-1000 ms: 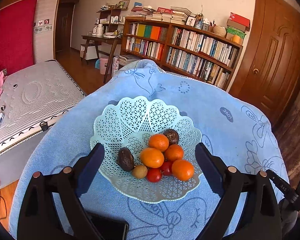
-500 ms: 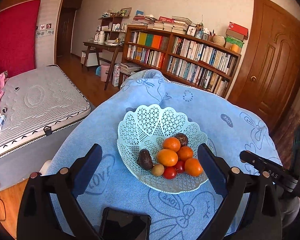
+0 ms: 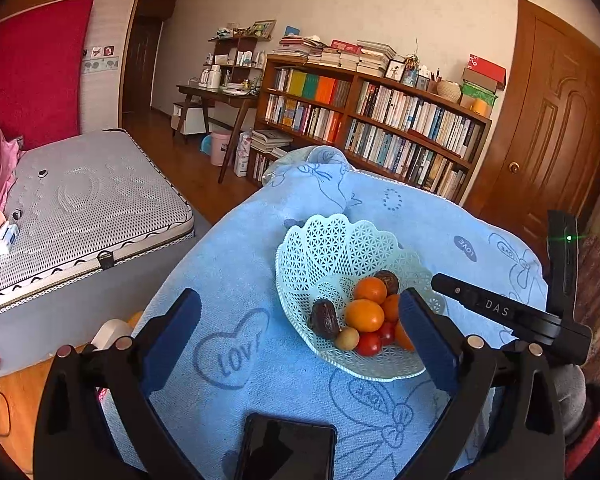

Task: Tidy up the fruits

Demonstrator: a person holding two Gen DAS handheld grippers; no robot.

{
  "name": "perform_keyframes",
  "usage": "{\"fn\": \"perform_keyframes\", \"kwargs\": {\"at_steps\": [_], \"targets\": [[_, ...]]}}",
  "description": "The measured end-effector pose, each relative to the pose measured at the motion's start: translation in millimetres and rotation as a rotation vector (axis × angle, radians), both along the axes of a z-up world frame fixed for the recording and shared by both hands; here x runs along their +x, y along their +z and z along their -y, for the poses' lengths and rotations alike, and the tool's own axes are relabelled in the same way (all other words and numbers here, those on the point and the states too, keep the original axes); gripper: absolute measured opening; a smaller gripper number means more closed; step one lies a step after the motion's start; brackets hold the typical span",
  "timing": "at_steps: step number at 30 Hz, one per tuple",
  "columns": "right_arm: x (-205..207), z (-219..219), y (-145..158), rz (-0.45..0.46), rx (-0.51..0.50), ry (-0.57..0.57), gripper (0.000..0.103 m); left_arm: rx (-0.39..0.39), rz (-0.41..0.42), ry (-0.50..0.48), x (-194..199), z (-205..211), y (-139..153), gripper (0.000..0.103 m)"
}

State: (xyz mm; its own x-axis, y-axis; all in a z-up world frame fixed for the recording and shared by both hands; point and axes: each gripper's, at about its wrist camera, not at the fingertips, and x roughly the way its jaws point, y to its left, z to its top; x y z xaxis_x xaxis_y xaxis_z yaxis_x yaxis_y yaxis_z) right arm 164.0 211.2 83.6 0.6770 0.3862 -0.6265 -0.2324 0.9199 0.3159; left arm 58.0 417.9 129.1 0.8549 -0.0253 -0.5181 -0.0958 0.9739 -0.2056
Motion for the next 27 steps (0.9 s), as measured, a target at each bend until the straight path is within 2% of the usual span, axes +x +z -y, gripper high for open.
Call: {"fn": "perform_keyframes", "kwargs": {"at_steps": [3, 6, 7, 10, 14, 17, 21, 23, 27], "targets": [[-10, 4, 2, 0.025, -0.026, -0.009, 0.054, 0.002, 0.000, 0.004, 0, 0, 0, 0.100], [-24, 7, 4, 0.055, -0.063, -0.010, 0.057, 0.010, 0.000, 0.004, 0, 1, 0, 0.100], [-28, 8, 5, 0.062, -0.071, -0.007, 0.061, 0.019, 0.002, 0.005, 0, 3, 0, 0.100], [-44, 10, 7, 0.102, -0.112, -0.002, 0.075, 0.064, 0.010, 0.008, -2, 9, 1, 0.100], [-65, 10, 9, 0.157, -0.179, -0.001, 0.084, 0.132, 0.027, 0.015, -5, 18, 3, 0.100], [-78, 8, 5, 0.172, -0.200, 0.011, 0.088, 0.201, 0.033, 0.010, -6, 27, 3, 0.100], [-94, 2, -2, 0.186, -0.228, 0.026, 0.091, 0.349, 0.041, 0.013, -8, 41, 2, 0.100], [-99, -1, -4, 0.186, -0.231, 0.040, 0.095, 0.409, 0.049, 0.012, -10, 45, 3, 0.100], [-104, -7, -6, 0.186, -0.236, 0.047, 0.096, 0.469, 0.039, 0.020, -8, 47, 0, 0.100]]}}
